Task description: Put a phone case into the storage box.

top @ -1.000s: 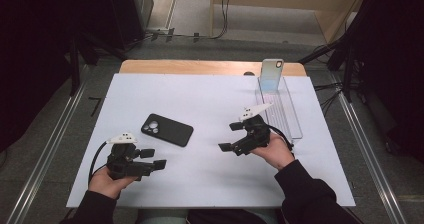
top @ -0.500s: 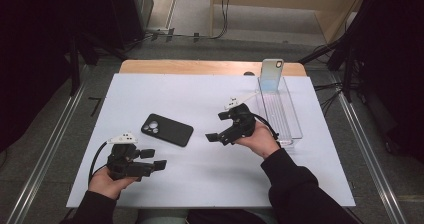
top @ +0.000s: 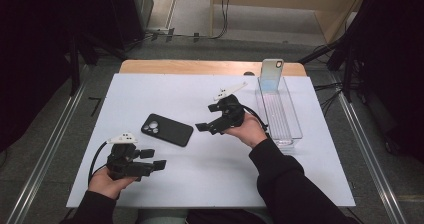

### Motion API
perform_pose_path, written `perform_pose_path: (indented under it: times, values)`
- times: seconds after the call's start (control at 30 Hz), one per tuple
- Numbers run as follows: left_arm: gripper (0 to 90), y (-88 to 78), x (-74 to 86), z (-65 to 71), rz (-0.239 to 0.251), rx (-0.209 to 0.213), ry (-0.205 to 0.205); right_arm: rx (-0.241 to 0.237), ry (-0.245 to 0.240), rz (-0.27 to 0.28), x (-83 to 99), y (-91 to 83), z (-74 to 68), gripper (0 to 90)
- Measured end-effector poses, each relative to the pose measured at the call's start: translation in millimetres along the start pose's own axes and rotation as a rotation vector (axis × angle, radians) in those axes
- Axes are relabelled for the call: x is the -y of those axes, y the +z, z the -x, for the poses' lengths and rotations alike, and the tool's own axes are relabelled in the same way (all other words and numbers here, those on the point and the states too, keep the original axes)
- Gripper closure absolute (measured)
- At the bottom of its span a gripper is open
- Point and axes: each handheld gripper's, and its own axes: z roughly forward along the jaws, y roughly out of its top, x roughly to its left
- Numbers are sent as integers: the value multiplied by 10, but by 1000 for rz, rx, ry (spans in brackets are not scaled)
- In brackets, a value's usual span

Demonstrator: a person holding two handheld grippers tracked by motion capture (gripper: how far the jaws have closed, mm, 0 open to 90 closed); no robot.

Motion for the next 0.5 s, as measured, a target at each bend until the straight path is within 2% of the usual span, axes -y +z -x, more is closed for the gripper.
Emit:
perform_pose_path:
  times: [0.5]
  values:
    - [287,-1,0,-5,2,3,1,-26,-28,-25,-211,341,-13,49]
